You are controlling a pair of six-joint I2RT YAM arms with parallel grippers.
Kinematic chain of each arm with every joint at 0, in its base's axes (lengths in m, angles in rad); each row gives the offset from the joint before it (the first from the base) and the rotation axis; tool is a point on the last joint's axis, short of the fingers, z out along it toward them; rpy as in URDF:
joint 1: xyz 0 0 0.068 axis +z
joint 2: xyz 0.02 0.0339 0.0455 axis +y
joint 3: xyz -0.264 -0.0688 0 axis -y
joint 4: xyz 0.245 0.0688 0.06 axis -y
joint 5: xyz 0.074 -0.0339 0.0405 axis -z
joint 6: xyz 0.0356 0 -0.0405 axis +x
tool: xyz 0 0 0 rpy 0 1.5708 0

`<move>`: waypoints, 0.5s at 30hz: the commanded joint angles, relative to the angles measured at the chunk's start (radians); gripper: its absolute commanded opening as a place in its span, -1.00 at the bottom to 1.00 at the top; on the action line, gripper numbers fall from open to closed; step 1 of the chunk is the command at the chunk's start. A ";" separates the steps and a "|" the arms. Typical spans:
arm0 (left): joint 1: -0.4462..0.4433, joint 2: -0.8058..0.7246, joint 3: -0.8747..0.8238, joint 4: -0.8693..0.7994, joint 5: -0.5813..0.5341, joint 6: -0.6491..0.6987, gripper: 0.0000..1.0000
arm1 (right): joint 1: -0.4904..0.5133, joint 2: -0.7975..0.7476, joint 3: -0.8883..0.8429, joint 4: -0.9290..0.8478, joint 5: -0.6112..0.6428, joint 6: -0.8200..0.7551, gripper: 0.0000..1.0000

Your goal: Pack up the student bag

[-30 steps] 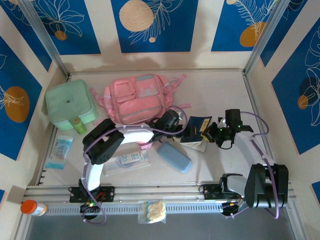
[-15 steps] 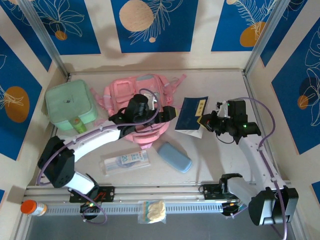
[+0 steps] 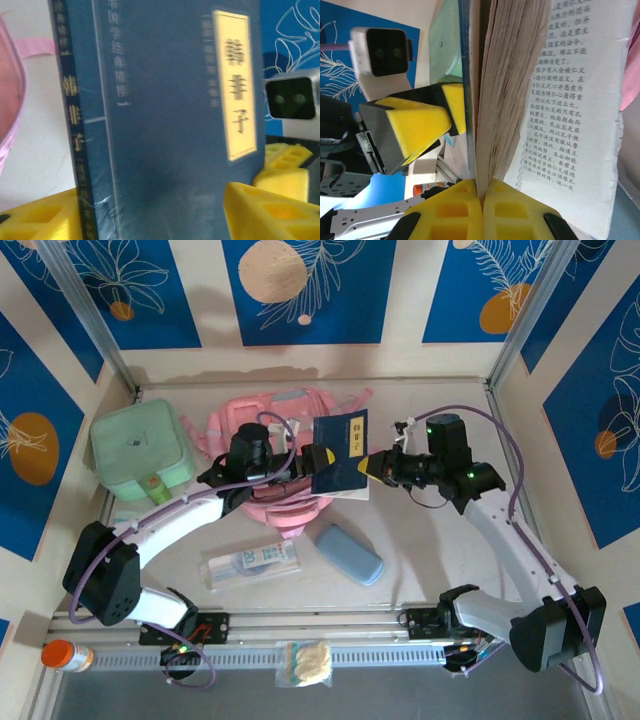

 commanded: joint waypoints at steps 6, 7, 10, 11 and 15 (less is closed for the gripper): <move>0.005 0.003 -0.035 0.196 0.074 -0.070 -0.53 | -0.004 0.032 0.005 0.057 -0.056 -0.018 -1.00; 0.005 0.005 -0.039 0.219 0.079 -0.076 -0.67 | -0.005 0.038 0.008 0.055 -0.062 -0.027 -1.00; 0.005 0.019 -0.021 0.227 0.089 -0.092 -1.00 | -0.006 0.042 0.010 0.027 -0.049 -0.049 -0.86; 0.006 0.022 -0.017 0.234 0.088 -0.107 -1.00 | -0.010 0.039 0.010 0.017 -0.046 -0.054 -0.65; 0.007 0.027 -0.007 0.338 0.092 -0.172 -1.00 | -0.035 0.025 -0.002 -0.003 -0.074 -0.058 0.58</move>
